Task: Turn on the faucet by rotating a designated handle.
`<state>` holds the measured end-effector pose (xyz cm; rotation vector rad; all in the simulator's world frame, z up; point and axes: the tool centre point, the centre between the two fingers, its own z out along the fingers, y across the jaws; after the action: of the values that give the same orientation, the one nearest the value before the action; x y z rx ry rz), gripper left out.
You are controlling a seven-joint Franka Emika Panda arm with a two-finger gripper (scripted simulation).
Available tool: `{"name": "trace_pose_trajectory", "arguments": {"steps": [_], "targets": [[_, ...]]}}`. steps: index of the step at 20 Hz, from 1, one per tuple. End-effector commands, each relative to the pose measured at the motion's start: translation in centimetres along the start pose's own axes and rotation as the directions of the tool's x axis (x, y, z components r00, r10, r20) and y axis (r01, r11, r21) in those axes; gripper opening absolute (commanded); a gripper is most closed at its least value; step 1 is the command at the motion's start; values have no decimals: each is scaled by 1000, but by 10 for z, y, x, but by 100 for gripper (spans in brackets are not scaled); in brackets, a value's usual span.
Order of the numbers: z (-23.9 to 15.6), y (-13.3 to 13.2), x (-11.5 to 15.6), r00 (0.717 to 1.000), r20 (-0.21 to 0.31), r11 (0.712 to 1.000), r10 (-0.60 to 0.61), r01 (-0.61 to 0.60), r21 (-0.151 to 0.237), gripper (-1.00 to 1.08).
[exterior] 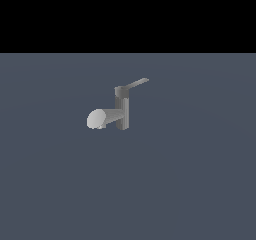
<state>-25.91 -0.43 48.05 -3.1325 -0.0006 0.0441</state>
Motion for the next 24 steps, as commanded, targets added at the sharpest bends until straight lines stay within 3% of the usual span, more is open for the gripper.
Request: {"name": "trace_pose_trajectory", "arguments": {"steps": [1, 15, 24], "targets": [[0, 0, 0, 1000, 0, 1000, 0, 0, 0, -100], [8, 5, 5, 999, 30, 1000, -17, 17, -7, -100], [12, 5, 24, 998, 31, 999, 49, -49, 19, -100]]}}
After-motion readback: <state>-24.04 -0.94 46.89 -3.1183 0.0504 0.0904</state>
